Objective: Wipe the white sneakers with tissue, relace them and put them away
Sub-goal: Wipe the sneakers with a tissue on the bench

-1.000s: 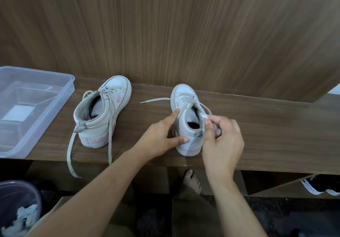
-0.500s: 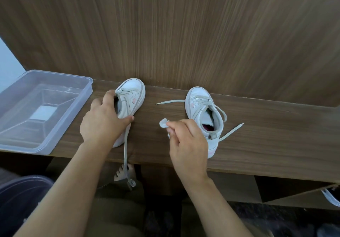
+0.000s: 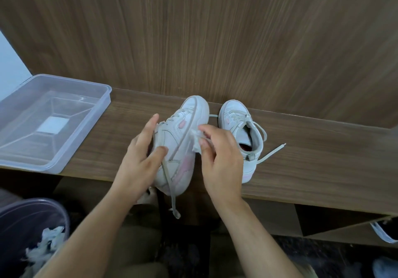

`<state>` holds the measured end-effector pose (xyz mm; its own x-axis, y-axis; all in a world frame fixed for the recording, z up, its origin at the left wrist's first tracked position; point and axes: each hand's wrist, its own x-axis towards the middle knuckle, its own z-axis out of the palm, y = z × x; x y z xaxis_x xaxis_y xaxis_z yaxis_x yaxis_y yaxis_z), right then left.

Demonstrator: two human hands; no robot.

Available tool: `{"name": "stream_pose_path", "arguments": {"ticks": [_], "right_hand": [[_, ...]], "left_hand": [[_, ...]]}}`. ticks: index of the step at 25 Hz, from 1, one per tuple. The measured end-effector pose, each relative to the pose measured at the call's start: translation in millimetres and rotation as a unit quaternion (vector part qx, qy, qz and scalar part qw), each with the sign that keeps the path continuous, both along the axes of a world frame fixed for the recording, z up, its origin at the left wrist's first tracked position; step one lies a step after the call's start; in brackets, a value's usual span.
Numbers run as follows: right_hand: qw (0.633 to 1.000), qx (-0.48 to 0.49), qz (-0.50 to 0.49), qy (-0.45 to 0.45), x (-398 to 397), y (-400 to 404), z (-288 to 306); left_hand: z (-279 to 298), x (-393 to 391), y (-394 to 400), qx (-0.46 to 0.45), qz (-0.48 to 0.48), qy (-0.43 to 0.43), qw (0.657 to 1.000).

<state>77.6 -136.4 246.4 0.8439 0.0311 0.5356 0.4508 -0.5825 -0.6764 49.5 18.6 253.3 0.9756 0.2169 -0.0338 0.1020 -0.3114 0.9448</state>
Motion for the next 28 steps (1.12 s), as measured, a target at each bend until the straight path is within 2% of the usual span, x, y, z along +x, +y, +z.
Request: {"name": "stream_pose_path", "arguments": {"ticks": [3, 6, 8, 10, 13, 18, 20, 23, 25, 28], "right_hand": [[0.994, -0.050, 0.087, 0.046, -19.5, 12.4, -2.3], [0.985, -0.101, 0.128, 0.057, -28.8, 19.4, -8.2], [0.986, -0.101, 0.112, 0.069, -12.9, 17.2, -3.3], [0.988, -0.125, 0.046, 0.083, 16.7, 18.2, 6.8], [0.981, -0.153, 0.004, 0.121, 45.1, 33.7, 25.6], [0.954, -0.230, 0.115, 0.153, -8.9, 21.5, 34.4], [0.952, -0.250, 0.129, 0.122, -29.5, 11.1, 25.2], [0.972, -0.206, 0.105, 0.035, -23.5, 14.1, 12.2], [0.984, -0.163, 0.057, 0.049, -2.6, 25.6, 14.9], [0.983, -0.156, -0.020, 0.096, 32.4, 40.7, 23.8]], "left_hand": [[-5.7, -1.7, 5.8, 0.088, 0.026, -0.048, 0.995], [-10.2, 3.7, 18.8, 0.033, -0.021, -0.034, 0.999], [-9.9, 1.3, 29.5, 0.052, -0.116, -0.023, 0.992], [-12.6, 2.4, 35.9, 0.104, -0.160, 0.011, 0.982], [-14.9, 4.1, 33.8, 0.126, -0.161, 0.025, 0.979], [-17.3, 5.7, 30.6, 0.134, -0.128, -0.008, 0.983], [-15.9, 7.0, 29.4, 0.140, -0.123, -0.024, 0.982], [-13.5, 8.6, 24.3, 0.143, -0.125, -0.036, 0.981], [-14.1, 10.1, 24.4, 0.135, -0.126, -0.025, 0.982], [-18.6, 11.1, 27.6, 0.111, -0.146, -0.001, 0.983]]}}
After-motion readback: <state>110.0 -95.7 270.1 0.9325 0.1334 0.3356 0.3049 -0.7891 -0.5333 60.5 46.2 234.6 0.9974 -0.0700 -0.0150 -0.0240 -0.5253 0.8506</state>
